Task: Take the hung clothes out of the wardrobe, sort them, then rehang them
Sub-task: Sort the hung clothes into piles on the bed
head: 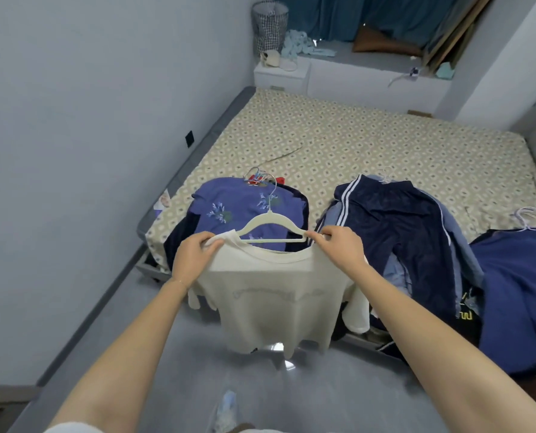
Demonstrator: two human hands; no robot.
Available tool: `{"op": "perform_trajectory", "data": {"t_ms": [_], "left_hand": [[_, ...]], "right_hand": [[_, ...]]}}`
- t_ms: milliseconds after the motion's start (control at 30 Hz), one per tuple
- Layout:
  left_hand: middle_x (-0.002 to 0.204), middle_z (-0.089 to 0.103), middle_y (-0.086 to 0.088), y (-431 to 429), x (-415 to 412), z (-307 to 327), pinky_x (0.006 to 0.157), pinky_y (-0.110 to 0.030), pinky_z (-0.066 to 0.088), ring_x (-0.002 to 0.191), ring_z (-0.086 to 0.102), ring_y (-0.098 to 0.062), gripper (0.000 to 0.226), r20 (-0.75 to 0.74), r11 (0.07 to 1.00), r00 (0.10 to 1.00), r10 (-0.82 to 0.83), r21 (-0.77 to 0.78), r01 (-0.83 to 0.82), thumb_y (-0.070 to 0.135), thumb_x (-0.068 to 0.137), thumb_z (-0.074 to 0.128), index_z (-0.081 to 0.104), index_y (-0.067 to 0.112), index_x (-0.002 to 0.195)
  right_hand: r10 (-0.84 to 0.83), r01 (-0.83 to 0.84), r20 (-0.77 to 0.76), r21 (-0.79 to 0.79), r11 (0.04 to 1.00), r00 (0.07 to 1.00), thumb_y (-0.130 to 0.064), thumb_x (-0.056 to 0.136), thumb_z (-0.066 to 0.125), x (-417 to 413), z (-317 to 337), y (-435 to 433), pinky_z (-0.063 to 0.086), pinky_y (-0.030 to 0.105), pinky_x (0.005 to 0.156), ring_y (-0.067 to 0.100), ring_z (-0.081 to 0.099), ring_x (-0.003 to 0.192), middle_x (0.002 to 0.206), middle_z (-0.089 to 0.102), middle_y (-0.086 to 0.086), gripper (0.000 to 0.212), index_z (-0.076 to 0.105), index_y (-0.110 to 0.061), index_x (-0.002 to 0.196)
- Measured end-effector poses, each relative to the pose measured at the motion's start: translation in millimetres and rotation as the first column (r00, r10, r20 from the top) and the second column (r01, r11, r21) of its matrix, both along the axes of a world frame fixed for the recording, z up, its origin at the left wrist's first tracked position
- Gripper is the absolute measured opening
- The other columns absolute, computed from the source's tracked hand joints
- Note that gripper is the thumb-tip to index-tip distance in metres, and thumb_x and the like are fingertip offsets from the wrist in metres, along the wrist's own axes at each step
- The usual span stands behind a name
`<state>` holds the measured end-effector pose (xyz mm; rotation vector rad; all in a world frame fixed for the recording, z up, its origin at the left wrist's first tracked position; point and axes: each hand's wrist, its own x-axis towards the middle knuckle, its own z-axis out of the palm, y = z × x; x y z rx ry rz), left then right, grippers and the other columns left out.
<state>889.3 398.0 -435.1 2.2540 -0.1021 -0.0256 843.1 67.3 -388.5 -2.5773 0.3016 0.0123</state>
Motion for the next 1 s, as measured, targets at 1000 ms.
{"op": "perform_trajectory", "data": {"t_ms": [1000], "left_hand": [[0.083,0.068,0.012,102.9,281.3,44.2,0.079,-0.029,0.047,0.083,0.062,-0.012,0.017,0.144,0.992,0.986,0.083,-0.104,-0.069,0.043,0.088,0.069,0.067,0.027,0.081]], "right_hand": [[-0.043,0.042,0.096,0.017,0.999,0.994,-0.056,0.09,0.059,262.1,44.2,113.6,0.033,0.033,0.053,0.022,0.055,0.067,0.067,0.06,0.002,0.049,0.064,-0.012,0.07]]}}
